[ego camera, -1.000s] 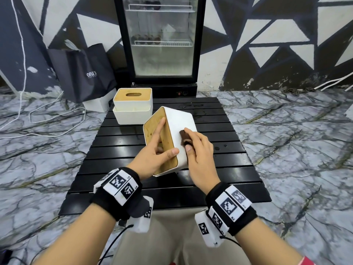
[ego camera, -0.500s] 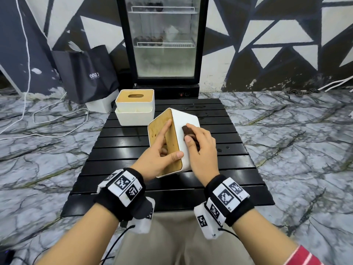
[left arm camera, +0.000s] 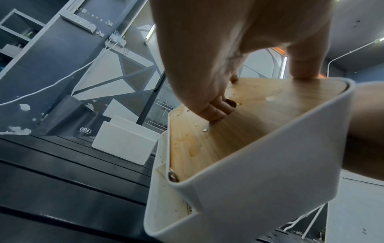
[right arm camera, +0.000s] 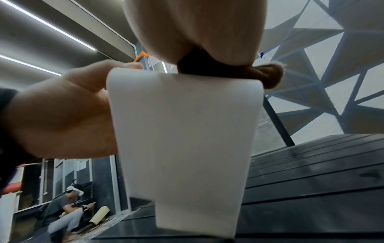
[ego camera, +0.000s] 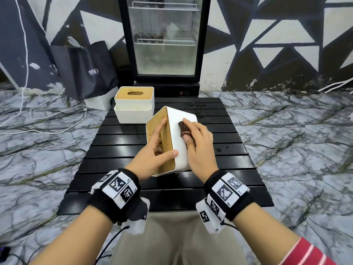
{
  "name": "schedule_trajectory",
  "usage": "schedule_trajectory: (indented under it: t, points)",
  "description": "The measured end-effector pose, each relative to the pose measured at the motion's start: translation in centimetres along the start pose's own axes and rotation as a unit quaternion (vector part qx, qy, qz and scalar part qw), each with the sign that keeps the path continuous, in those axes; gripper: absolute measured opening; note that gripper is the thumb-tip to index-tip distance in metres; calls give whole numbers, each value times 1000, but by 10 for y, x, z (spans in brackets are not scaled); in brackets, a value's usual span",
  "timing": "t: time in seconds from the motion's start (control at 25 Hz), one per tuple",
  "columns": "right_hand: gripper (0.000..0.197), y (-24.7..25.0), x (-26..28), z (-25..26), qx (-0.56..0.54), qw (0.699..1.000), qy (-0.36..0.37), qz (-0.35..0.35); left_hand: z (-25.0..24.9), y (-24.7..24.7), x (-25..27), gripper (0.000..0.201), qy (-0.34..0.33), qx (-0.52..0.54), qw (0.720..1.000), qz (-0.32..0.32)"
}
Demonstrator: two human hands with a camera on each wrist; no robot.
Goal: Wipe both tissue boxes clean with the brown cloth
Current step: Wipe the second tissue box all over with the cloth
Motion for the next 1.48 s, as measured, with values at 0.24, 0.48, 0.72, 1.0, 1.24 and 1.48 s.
schedule_trajectory:
  t: [0.24,0.48,0.72,1.0,1.24,1.48]
  points:
    - [46,-12,-5,16,8,997,80,-16,-2,0,1,92,-3,5,1000,30]
    - [43,-9,-40,9,30,996,81,20,-6,3,2,85,-3,22,998,54]
    - [37,6,-58,3,55,994,22,90,-7,8,5,88,1,10,998,61]
    - [36,36,-55,5,48,985,12,168,-11,16,18,82,6,-27,999,39]
    - [38,46,-29,15,-15,989,23,145,-24,20,19,86,19,-98,994,-38]
    - [37,56,-17,11,-69,989,-44,122,-22,7,23,68,1,-81,997,-20]
Point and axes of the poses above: each hand's wrist, its own x-axis away from the middle knuckle, its own y-axis out of the back of the hand, z = x × y, the point moved 2 cm from there along -x, towards the middle knuckle, and after that the axes turned 8 degrees about y, right-handed, at the moved point
